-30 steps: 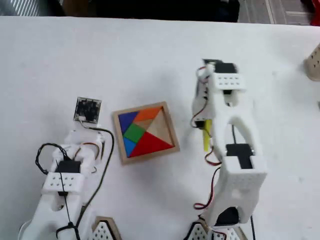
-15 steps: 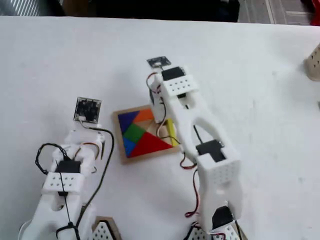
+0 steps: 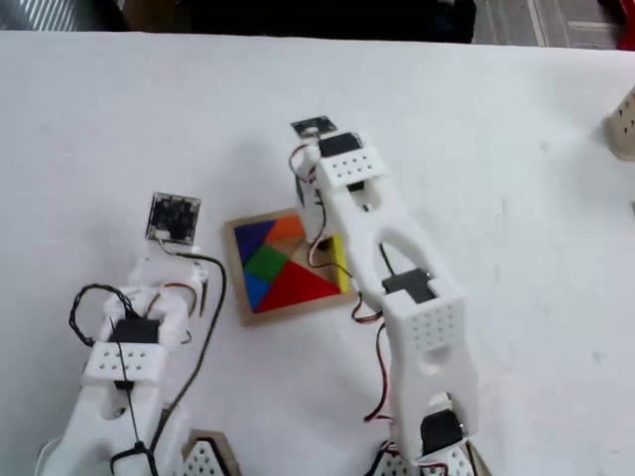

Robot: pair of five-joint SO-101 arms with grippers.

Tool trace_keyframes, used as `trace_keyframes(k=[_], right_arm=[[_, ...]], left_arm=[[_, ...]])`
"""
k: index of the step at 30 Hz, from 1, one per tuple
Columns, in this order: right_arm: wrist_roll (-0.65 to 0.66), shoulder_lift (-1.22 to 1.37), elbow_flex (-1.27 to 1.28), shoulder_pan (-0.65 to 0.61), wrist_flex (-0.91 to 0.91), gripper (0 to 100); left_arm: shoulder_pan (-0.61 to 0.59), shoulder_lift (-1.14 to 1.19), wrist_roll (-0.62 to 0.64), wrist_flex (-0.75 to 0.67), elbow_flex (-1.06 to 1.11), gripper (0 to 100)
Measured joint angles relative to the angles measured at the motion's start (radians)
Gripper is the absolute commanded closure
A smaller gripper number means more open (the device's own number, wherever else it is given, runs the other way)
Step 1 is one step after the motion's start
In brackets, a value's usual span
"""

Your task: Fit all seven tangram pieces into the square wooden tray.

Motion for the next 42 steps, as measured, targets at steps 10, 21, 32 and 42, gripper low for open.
trace_keyframes(k=[10, 21, 32, 42], right_arm=[[-0.028, -0.009, -0.008, -0.080, 0.021, 71.8], [-0.028, -0.038, -0.009, -0.101, 0.054, 71.8], [-0.028, -0.038, -0.071, -0.101, 0.146, 75.2], [-0.028, -0.038, -0.071, -0.144, 0.164, 77.2]], left_arm=[[0.000, 0.000, 0.000, 0.000, 0.000, 98], [0.000, 0.000, -0.002, 0.000, 0.000, 98], [0.000, 0.000, -0.002, 0.000, 0.000, 98], [0.000, 0.000, -0.002, 0.000, 0.000, 98]])
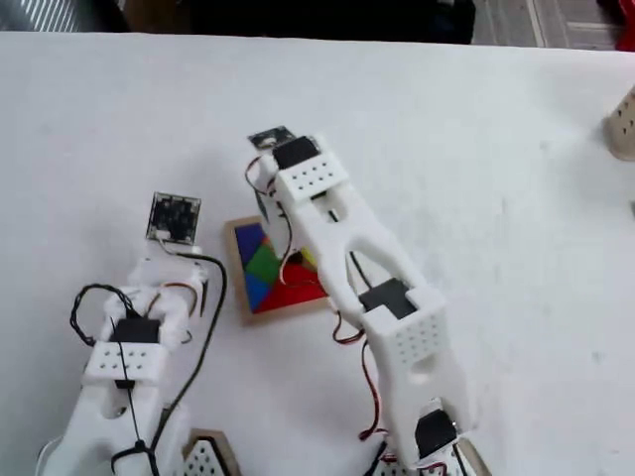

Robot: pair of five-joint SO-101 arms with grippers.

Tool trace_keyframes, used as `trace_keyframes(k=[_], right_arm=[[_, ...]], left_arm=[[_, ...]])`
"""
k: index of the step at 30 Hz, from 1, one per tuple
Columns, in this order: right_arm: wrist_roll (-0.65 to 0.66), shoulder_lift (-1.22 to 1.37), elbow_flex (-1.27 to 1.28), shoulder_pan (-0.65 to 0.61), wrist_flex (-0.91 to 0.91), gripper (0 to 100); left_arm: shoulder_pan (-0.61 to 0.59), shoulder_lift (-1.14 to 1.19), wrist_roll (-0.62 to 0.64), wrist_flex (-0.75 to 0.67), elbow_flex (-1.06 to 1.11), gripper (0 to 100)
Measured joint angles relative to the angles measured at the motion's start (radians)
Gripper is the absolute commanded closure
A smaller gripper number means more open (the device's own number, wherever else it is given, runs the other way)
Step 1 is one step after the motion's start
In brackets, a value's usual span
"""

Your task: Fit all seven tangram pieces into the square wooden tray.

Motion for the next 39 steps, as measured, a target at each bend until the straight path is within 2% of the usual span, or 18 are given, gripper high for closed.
trace_keyframes(k=[10, 14, 22, 26, 29, 32, 35, 39], right_arm=[[0.000, -0.054, 0.000, 0.035, 0.032, 76.9], [0.029, -0.161, 0.012, 0.072, 0.044, 76.9], [0.074, -0.454, 0.215, 0.089, 0.048, 77.2], [0.075, -0.559, 0.345, 0.187, 0.020, 78.5], [0.075, -0.586, 0.512, 0.301, -0.089, 88.7], [0.109, -0.608, 0.669, 0.354, -0.184, 97.9], [0.195, -0.681, 0.769, 0.368, -0.206, 97.8], [0.222, -0.809, 0.925, 0.454, -0.273, 98.1]], left_arm=[[0.000, 0.000, 0.000, 0.000, 0.000, 98], [0.000, 0.000, 0.000, 0.000, 0.000, 98], [0.000, 0.000, 0.000, 0.000, 0.000, 98], [0.000, 0.000, 0.000, 0.000, 0.000, 98], [0.000, 0.000, 0.000, 0.000, 0.000, 98], [0.000, 0.000, 0.000, 0.000, 0.000, 98], [0.000, 0.000, 0.000, 0.000, 0.000, 98], [0.000, 0.000, 0.000, 0.000, 0.000, 98]])
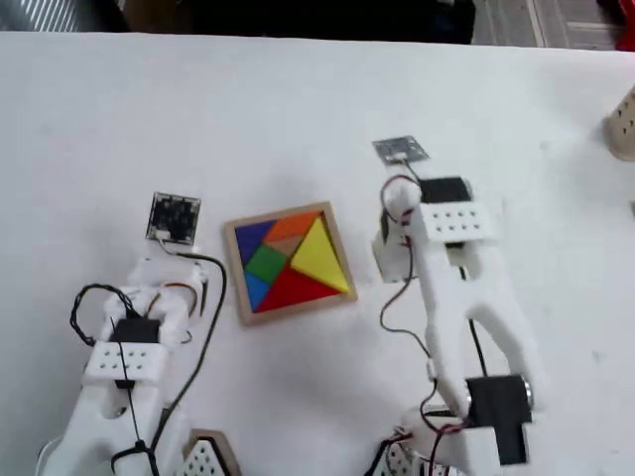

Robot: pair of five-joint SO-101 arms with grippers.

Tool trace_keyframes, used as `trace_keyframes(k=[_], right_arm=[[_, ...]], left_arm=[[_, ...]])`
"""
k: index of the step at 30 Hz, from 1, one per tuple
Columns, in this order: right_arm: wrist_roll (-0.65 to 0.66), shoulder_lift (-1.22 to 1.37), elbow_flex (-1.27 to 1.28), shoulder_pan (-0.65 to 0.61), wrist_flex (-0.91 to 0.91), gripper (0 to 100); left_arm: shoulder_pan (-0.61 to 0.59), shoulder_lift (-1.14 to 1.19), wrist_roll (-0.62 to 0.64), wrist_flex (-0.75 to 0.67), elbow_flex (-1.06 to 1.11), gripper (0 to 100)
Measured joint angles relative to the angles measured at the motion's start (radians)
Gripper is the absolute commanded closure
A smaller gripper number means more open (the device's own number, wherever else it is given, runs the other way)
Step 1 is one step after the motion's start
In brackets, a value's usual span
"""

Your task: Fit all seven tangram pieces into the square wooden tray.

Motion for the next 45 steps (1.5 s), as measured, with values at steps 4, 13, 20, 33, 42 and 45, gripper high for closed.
trace_keyframes(k=[4, 13, 20, 33, 42, 45], right_arm=[[0.000, -0.123, 0.180, 0.135, -0.121, 98.1], [0.044, -0.322, 0.502, 0.350, -0.333, 98.1], [0.058, -0.342, 0.514, 0.361, -0.334, 98.1], [0.058, -0.322, 0.514, 0.359, -0.373, 98.1], [0.058, -0.321, 0.514, 0.362, -0.388, 98.1], [0.058, -0.321, 0.514, 0.362, -0.390, 98.1]], left_arm=[[0.031, 0.000, 0.002, 0.000, 0.000, 98], [0.282, -0.061, 0.132, 0.106, -0.028, 98], [0.565, -0.114, 0.305, 0.229, -0.095, 98], [0.620, 0.230, 0.334, -0.011, -0.173, 98], [0.657, 0.562, 0.339, -0.018, -0.368, 98], [0.657, 0.635, 0.338, -0.018, -0.420, 98]])
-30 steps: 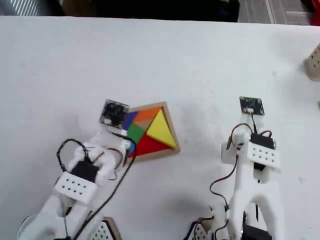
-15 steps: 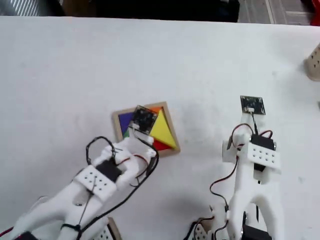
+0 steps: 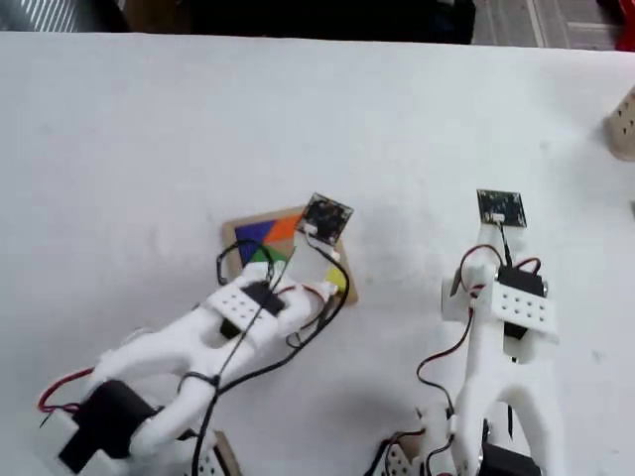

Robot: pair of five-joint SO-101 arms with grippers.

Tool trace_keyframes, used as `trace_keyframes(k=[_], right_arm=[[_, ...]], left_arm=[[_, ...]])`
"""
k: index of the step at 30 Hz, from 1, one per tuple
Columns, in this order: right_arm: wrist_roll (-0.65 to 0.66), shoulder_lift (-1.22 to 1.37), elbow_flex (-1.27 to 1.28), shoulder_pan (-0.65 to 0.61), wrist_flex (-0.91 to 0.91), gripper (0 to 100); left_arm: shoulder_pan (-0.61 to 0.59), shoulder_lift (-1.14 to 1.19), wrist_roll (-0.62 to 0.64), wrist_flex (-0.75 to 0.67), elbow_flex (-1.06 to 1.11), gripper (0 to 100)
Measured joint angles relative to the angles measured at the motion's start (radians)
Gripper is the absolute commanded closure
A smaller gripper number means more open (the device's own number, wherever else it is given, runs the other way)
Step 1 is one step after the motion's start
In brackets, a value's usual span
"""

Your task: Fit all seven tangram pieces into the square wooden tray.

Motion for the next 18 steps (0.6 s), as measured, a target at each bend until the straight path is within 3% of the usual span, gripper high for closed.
trace_keyframes(k=[18], right_arm=[[0.000, 0.000, 0.000, 0.000, 0.000, 98.1]], left_arm=[[-0.101, 0.061, 0.000, 0.000, -0.137, 98]])
